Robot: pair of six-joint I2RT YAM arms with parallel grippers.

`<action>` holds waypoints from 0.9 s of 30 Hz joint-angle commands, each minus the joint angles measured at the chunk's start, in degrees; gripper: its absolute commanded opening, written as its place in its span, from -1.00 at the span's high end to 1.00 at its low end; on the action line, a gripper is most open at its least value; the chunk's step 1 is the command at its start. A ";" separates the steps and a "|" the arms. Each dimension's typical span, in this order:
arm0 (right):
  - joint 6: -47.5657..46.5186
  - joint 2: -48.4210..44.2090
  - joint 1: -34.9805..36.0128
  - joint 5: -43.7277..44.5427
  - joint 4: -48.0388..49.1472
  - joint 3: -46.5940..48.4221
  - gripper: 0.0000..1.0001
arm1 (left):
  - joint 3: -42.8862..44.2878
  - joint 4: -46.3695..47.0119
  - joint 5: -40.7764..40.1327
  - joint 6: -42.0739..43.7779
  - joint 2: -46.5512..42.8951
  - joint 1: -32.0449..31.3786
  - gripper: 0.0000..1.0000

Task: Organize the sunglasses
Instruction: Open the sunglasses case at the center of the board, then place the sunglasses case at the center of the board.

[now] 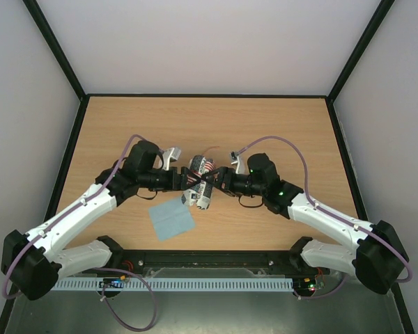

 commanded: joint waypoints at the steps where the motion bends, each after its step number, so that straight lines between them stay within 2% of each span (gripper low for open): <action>1: -1.93 -1.09 0.13 0.67 -3.02 1.51 0.02 | 2.11 -3.18 -3.04 0.00 -1.85 1.93 -0.69; 6: -3.22 -3.90 -1.20 3.99 -9.83 0.28 0.02 | 3.06 -4.34 -3.08 0.71 -3.12 3.58 -0.74; 12: -6.48 -8.76 -10.15 7.01 -21.37 -0.66 0.03 | 1.59 -4.24 -3.56 0.93 -4.43 4.49 -0.75; 17: -14.06 -8.86 -12.70 23.67 -38.37 6.58 0.02 | -0.04 -3.73 -2.95 1.15 -5.12 4.53 -0.74; 22: -17.21 -5.53 -12.71 39.29 -48.20 13.19 0.02 | -0.46 -3.38 -1.52 1.62 -5.20 4.54 -0.74; 27: -19.76 -0.77 -12.68 48.78 -56.15 19.45 0.01 | -1.18 -2.21 0.79 2.24 -4.41 4.54 -0.74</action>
